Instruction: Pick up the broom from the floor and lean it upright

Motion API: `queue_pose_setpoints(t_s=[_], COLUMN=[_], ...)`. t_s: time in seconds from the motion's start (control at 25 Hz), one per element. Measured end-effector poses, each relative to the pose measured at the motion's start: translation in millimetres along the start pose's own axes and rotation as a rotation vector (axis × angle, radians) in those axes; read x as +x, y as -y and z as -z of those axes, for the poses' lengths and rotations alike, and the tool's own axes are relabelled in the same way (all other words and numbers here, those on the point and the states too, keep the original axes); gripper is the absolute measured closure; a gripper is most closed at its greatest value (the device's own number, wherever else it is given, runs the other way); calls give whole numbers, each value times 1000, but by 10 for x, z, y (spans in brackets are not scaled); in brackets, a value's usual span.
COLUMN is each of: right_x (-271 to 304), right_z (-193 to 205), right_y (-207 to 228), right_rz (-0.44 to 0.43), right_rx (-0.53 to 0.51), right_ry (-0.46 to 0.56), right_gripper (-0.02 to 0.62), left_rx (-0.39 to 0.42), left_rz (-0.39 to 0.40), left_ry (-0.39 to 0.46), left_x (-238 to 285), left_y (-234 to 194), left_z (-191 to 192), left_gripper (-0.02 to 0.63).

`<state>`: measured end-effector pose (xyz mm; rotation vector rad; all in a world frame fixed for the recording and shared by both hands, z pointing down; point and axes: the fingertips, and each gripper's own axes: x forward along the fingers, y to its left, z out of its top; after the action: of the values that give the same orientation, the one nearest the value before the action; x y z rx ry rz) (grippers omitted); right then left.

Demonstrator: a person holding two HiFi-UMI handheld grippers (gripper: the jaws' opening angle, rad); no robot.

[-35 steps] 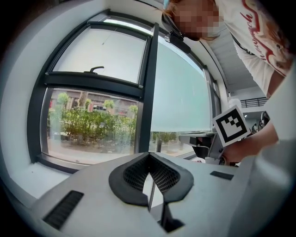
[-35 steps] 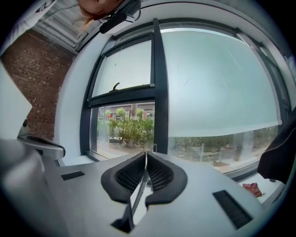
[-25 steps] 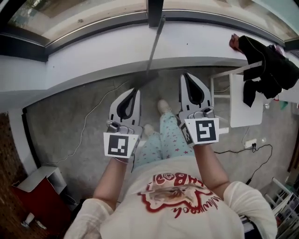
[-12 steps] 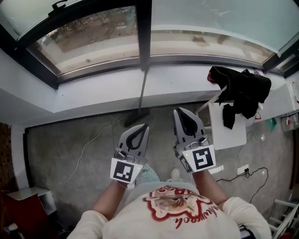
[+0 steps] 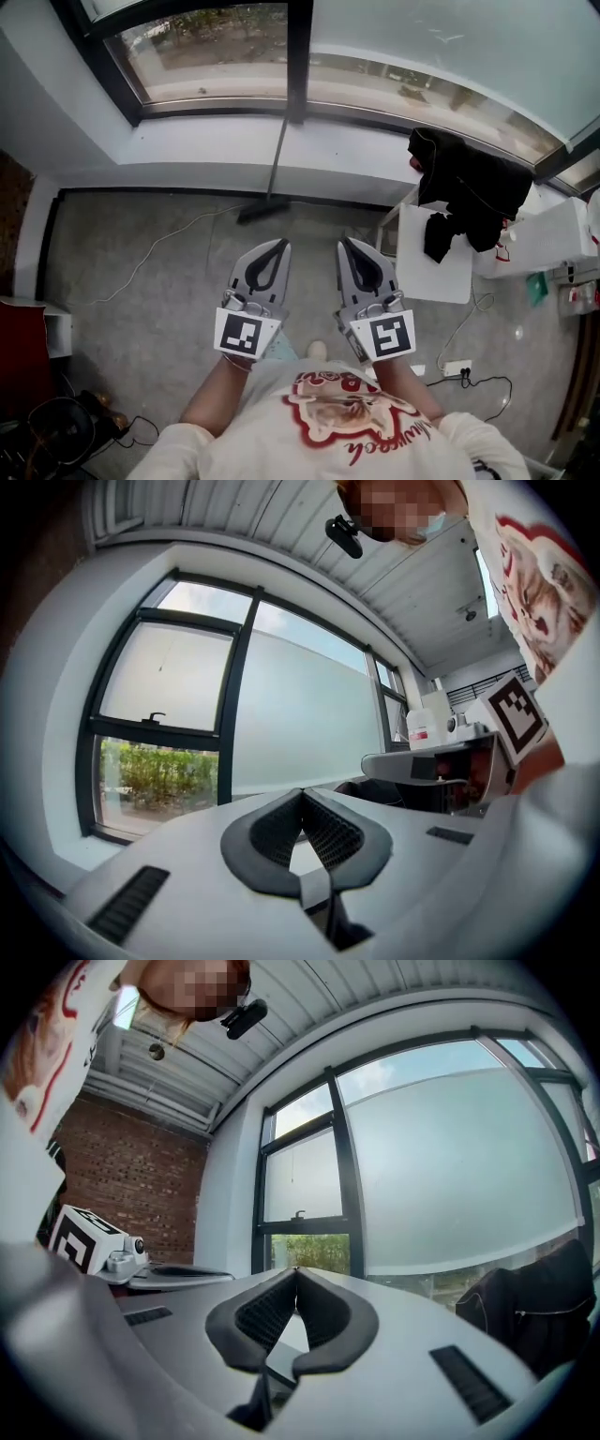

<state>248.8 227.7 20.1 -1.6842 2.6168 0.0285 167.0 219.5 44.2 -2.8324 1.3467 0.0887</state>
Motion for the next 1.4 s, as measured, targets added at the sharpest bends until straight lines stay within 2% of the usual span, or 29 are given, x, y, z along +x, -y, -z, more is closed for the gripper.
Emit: queue_pose_setpoints(t_s=[0.16, 0.52, 0.8, 0.96, 1.04, 1.12, 1.24, 1.4], right_x=[-393, -1057, -1443, -1621, -1741, -1885, -2114, -2366], right_z=[-115, -293, -30, -54, -106, -168, -151, -186], right_y=[-169, -737, -1367, -2001, -2339, -2643, -2901, -2924], right_rz=[-73, -168, -94, -70, -61, -60, -79, -99], right_rx=[25, 22, -14, 56, 105, 94, 42, -14], right_ry=[22, 123, 32, 60, 87, 119, 90, 90], right_gripper=[571, 571, 571, 571, 571, 571, 571, 571], left_rx=[-6, 18, 41, 48, 25, -10, -11, -1], left_rz=[-34, 11, 65, 104, 120, 130, 162, 173], left_ry=[-14, 5, 34, 8, -35, -68, -73, -13], left_x=[-367, -983, -1966, -2728, -3064, -3321, -3481, -3503], left_y=[463, 971, 1083, 988, 921, 902, 992, 1204], left_z=[-81, -196, -264, -198, -56, 40, 11, -152], left_gripper=[589, 589, 589, 589, 589, 589, 589, 589])
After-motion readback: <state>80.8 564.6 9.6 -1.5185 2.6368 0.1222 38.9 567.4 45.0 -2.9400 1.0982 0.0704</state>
